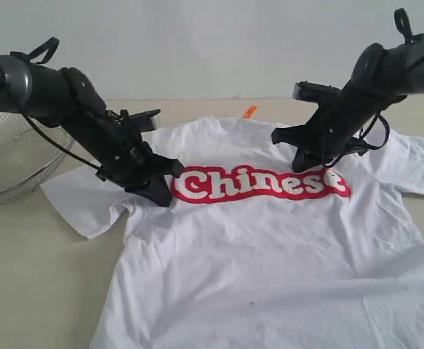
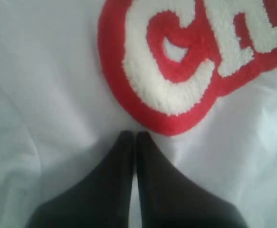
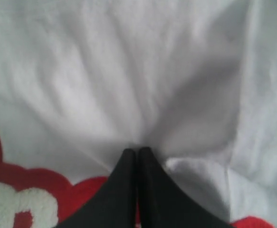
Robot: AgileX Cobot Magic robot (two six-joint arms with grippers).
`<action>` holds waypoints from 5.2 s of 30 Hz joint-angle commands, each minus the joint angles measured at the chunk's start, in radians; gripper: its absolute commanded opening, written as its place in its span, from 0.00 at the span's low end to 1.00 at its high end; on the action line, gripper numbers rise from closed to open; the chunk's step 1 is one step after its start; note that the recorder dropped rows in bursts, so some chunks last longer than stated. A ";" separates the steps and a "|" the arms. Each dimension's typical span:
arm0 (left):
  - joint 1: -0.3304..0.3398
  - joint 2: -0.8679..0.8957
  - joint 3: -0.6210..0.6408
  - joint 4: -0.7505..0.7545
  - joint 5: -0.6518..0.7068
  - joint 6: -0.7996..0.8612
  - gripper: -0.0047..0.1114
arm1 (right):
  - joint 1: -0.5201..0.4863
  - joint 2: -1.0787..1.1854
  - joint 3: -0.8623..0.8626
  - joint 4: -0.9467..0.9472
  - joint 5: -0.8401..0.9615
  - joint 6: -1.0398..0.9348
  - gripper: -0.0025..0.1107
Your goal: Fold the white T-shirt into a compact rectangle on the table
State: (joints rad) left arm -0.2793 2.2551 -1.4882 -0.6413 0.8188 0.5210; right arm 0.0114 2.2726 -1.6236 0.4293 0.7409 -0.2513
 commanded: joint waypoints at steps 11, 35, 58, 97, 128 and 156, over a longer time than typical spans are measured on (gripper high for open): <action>-0.010 -0.116 0.032 0.055 0.013 0.026 0.08 | -0.002 -0.115 0.006 -0.019 -0.038 -0.027 0.02; 0.014 0.112 -0.318 0.054 0.042 -0.023 0.08 | -0.002 0.058 -0.148 -0.017 -0.088 0.007 0.02; 0.014 0.113 -0.327 0.056 0.072 -0.023 0.08 | -0.002 0.079 -0.313 -0.021 -0.111 0.061 0.02; 0.014 0.115 -0.327 0.067 0.068 0.004 0.08 | -0.002 0.213 -0.330 -0.135 -0.224 0.173 0.02; 0.025 0.073 -0.351 0.085 0.171 0.010 0.08 | -0.156 0.043 -0.276 -0.282 0.009 0.163 0.02; 0.025 0.253 -0.434 0.078 0.080 0.019 0.08 | -0.139 0.197 -0.291 -0.218 -0.145 0.140 0.02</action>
State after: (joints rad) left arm -0.2546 2.4522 -1.8910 -0.5901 0.9181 0.5323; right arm -0.1280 2.4328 -1.8981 0.2197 0.5965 -0.1030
